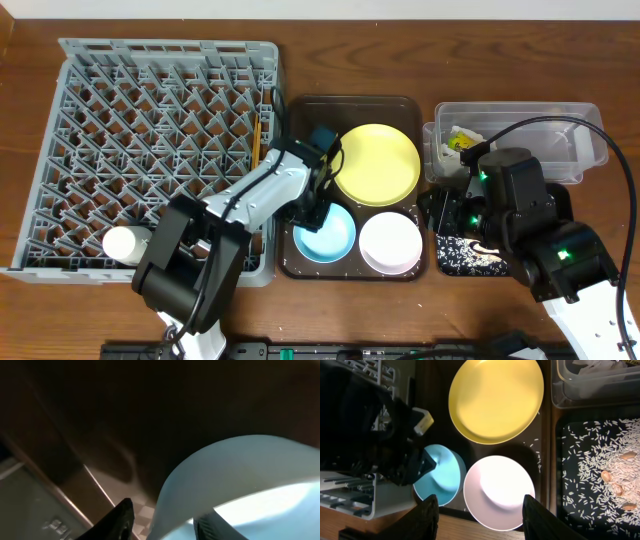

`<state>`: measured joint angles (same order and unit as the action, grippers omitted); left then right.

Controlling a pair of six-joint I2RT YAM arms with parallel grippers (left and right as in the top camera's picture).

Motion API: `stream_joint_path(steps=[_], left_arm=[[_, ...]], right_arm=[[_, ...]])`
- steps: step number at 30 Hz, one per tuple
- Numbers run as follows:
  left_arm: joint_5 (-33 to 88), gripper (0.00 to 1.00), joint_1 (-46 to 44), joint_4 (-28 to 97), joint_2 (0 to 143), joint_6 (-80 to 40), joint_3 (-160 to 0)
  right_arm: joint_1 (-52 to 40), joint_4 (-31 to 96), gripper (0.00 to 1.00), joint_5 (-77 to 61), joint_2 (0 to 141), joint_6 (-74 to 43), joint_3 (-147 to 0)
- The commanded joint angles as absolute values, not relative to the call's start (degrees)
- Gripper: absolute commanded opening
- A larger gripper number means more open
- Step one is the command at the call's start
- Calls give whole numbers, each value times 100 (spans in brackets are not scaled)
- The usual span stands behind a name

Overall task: Sort waste into correct bins and load items into the dishwasher
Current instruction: 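Grasp the light-blue bowl rim with the left gripper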

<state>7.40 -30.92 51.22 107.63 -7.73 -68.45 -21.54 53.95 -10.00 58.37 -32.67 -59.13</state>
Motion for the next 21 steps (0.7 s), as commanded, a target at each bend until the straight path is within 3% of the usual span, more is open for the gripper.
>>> stream_joint_path(steps=[1,8,16,21], left_arm=[[998,36,-3118,5039,10805,-821,-6781],[1120,8,-3190,4904,10805,-821,-6783],[1090,8,-2888,5256,10621,-871,-7006],[1092,8,-2423,5655,9749,-974,-7297]], right_arm=[[-2058,5389,52,-923,5841,-3321,-5905],[-2058,5363,52,-923,5841,-3321,-5905],[-2058,5354,53,-923,5841,-3321,-5905],[-2058,5354,54,-923,5841,-3321,-5905]])
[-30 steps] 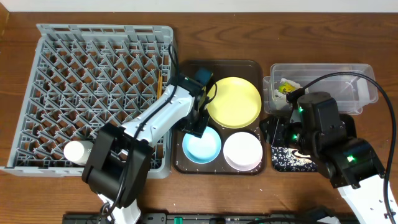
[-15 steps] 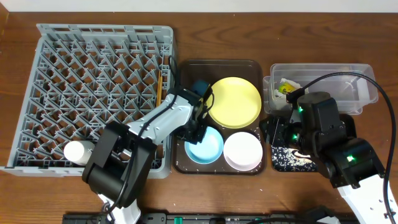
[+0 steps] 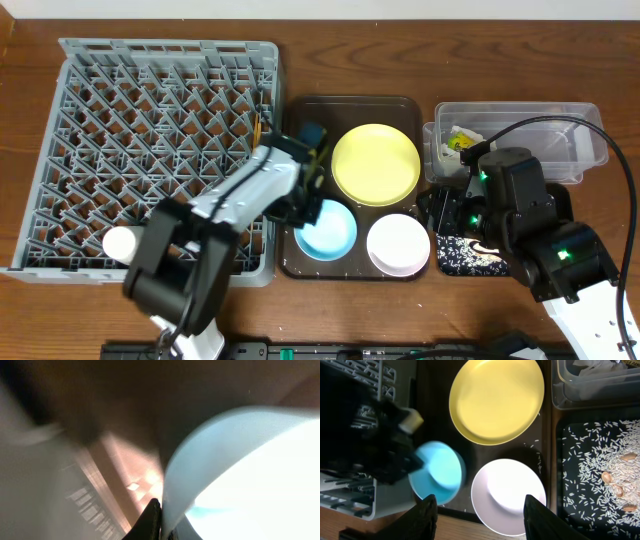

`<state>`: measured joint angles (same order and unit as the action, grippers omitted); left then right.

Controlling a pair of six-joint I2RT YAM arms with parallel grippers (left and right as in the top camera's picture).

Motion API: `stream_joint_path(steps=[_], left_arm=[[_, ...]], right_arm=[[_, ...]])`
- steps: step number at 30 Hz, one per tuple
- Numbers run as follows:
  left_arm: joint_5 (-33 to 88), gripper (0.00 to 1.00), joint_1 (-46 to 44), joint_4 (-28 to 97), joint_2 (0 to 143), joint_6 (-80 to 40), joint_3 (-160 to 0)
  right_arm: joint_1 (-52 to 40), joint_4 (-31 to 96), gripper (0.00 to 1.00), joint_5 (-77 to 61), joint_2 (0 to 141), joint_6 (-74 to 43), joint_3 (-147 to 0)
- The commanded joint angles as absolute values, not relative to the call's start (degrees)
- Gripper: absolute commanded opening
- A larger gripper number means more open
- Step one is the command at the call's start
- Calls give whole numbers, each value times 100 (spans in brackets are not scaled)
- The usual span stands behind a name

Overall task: Sort waste into correct bins and load items into the dishwasher
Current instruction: 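Grasp the light-blue bowl rim with the left gripper, then lift the light-blue bowl with the left gripper into the dish rack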

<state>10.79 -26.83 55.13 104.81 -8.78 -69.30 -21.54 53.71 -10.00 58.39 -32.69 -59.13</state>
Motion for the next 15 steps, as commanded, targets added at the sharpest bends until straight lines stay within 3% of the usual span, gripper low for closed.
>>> stream_joint_path(steps=[1,4,7,15], left_arm=[[1092,8,-2331,5684,9502,-974,-7332],[895,7,-2067,5680,8739,-1022,-7376],[-224,8,-1769,5658,7876,-1310,-7373],[-4429,8,-1629,5553,7483,-2792,-7336]], right_arm=[[-2058,5354,54,-923,5841,-3321,-5905],[-2058,5349,54,-921,5841,-3321,-5905],[-2058,5315,54,-923,5841,-3323,-5905],[-2058,5293,55,-926,5841,-3385,-5905]])
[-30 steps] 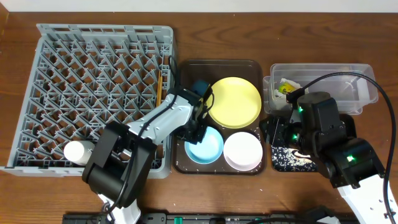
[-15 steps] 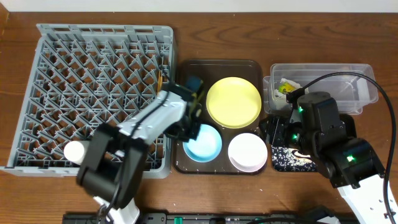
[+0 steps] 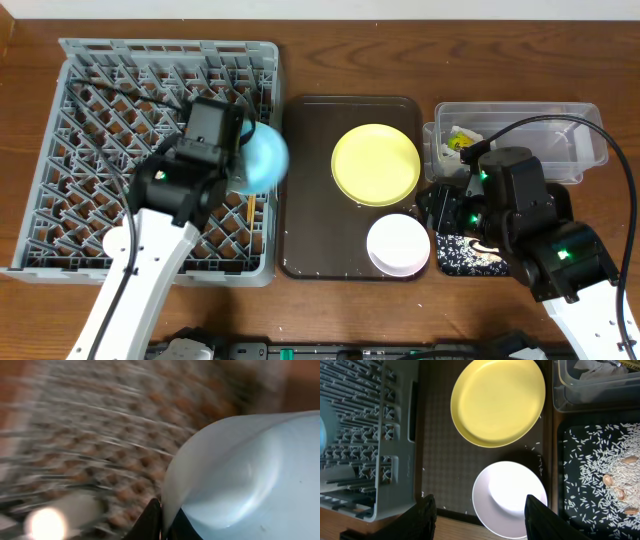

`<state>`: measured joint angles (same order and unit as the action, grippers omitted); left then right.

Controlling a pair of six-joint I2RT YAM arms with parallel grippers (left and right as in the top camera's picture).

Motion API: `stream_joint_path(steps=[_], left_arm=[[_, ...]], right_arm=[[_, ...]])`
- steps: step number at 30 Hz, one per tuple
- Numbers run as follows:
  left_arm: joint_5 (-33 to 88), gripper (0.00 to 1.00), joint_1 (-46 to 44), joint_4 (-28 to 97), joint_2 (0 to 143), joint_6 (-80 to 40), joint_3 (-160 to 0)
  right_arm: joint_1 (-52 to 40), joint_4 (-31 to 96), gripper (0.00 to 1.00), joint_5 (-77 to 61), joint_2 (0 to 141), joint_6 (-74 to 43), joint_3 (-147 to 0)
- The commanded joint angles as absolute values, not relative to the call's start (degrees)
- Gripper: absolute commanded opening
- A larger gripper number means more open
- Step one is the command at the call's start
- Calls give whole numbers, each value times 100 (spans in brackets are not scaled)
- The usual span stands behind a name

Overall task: Sort waste into correct bins and load items into the dishwasher
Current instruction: 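Lift the light-blue bowl with the left gripper into the dish rack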

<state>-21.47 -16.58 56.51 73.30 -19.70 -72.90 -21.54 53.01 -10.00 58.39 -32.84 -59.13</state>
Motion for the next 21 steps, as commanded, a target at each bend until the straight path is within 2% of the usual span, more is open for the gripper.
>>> stream_joint_path(steps=[1,10,21], left_arm=[[-4777,8,-1629,5461,7572,-2821,-7319],[-6976,7,-1629,5046,8899,-2665,-7317],[-7699,8,-1636,4556,10333,-2528,-7314]], right_arm=[[-2058,5293,55,-923,5841,-3385,-5905],[-2058,5273,55,-923,5841,-3385,-5905],[-2058,5179,55,-928,5841,-3387,-5905]])
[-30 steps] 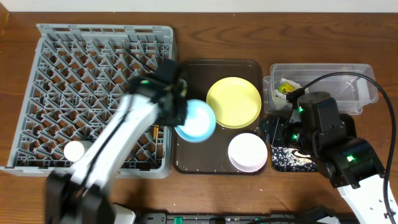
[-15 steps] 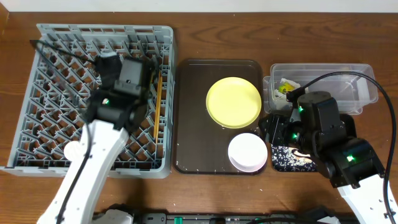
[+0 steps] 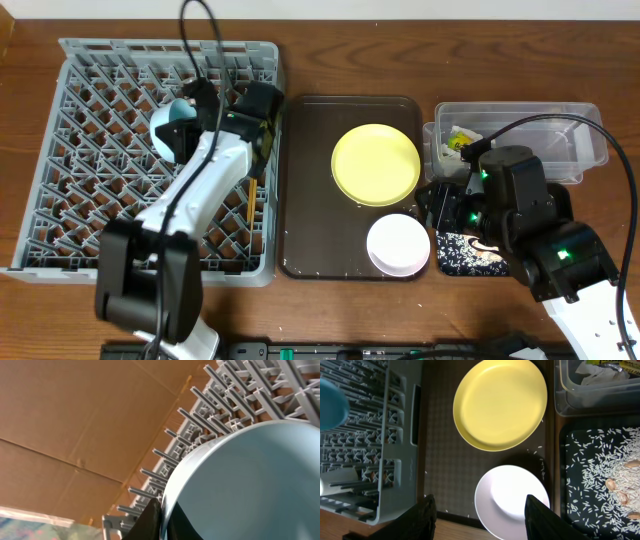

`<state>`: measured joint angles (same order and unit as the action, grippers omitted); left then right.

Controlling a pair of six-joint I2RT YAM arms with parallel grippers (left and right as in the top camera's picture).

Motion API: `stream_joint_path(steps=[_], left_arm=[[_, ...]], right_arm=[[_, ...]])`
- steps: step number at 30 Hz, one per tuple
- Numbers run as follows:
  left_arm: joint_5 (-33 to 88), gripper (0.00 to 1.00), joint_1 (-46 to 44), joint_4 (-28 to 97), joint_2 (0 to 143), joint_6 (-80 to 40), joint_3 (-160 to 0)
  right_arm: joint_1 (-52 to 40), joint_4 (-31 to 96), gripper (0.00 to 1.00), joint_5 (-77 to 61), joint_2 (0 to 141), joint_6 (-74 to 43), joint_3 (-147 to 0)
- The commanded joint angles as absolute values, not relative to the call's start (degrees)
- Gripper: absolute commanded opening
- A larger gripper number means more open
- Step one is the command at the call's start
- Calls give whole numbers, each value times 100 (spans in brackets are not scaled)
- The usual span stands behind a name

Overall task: Sort waste into correct bins and load items into the dishwasher
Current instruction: 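Lift the light-blue bowl with the left gripper into the dish rack, then grasp the white bowl rim on the tray with the left gripper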

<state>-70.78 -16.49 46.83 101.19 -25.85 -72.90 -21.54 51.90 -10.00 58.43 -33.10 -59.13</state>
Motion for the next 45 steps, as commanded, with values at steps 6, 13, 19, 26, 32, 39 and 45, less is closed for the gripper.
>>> stream_joint_path(steps=[6,13,19,26,32,39,45], left_arm=[[-7605,7,-1876,4466,10748,-2515,-7314],[-7502,8,-2412,4469,10827,-2517,-7301],[-7214,34,-2421,4755,10801,-2519,-7299],[-4814,69,-2436,5345,9885,-2558,-7415],[-1570,69,-2436,5328,8335,-2364,-7494],[1741,66,-2565,5094,7679,-2364,-7387],[2058,66,-3068,4987,8272,-2368,-6827]], right_arm=[[-2058,5151,54,-928,5841,-3387,-5905],[-2058,5144,54,-928,5841,-3439,-5905],[-2058,5135,54,-930,5841,-3535,-5905],[-2058,5142,54,-928,5841,-3533,-5905],[-2058,5155,54,-926,5841,-3531,-5905],[-2058,5201,54,-926,5841,-3533,-5905],[-2058,5229,55,-926,5841,-3533,-5905]])
